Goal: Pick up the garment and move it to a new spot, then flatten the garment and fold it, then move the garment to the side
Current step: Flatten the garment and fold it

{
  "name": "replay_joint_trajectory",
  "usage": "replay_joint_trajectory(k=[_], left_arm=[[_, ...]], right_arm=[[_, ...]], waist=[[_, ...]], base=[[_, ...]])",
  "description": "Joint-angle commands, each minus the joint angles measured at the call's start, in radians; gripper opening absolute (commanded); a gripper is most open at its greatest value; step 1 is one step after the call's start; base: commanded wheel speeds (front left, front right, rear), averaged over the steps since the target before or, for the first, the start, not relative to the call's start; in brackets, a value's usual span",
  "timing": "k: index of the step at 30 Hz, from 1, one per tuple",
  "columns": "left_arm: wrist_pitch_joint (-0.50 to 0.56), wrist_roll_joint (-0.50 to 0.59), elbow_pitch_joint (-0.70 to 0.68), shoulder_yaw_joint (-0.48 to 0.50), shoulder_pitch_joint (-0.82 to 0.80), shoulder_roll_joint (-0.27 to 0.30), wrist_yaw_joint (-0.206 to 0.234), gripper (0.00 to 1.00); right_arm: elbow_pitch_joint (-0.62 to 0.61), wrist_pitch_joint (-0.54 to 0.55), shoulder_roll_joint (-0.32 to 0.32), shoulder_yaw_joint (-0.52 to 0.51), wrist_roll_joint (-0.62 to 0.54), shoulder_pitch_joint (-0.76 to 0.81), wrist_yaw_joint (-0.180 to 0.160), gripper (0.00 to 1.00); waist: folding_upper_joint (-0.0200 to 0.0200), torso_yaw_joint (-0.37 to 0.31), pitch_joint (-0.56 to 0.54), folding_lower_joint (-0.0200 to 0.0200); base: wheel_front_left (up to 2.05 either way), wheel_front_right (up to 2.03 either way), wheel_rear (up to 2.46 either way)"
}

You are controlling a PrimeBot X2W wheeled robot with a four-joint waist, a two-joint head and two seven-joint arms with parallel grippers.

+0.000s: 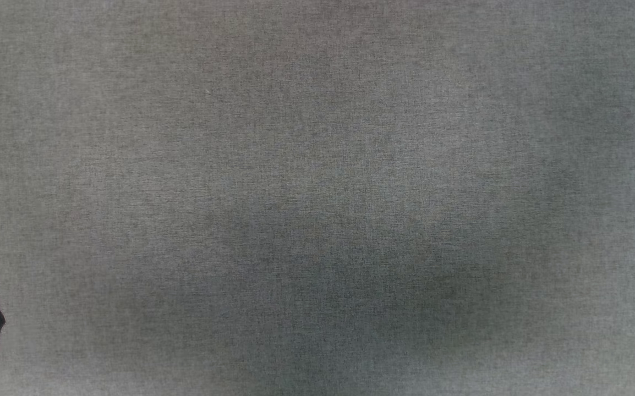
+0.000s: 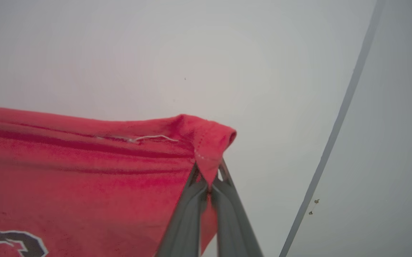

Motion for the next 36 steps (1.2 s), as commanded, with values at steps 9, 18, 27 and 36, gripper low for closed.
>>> replay_joint_trajectory(k=[9, 18, 27, 36], left_arm=[[-0.017, -0.148, -0.238, -0.005, 0.398, 0.051, 0.003, 0.00], [-0.120, -0.160, -0.594, -0.048, 0.956, 0.113, 0.003, 0.00], [-0.177, -0.103, -0.774, -0.097, 1.324, 0.150, 0.003, 0.00], [-0.188, -0.057, -0.931, -0.101, 1.569, 0.205, 0.003, 0.00]], right_arm=[[-0.017, -0.018, -0.033, 0.179, 0.133, 0.253, -0.005, 0.00], [-0.310, 0.041, -0.154, 0.289, 0.339, 0.756, -0.005, 0.00], [-0.549, 0.167, -0.204, 0.165, 0.424, 1.201, -0.003, 0.00], [-0.843, 0.335, -0.167, -0.109, 0.405, 1.602, -0.003, 0.00]], waist=[[0.0000, 0.018, -0.014, -0.0001], [0.0000, 0.046, -0.085, -0.0001], [0.0000, 0.055, -0.176, -0.0001], [0.0000, 0.068, -0.213, -0.0001]], base=[[0.00, 0.00, 0.00], [0.00, 0.00, 0.00], [0.00, 0.00, 0.00], [0.00, 0.00, 0.00]])
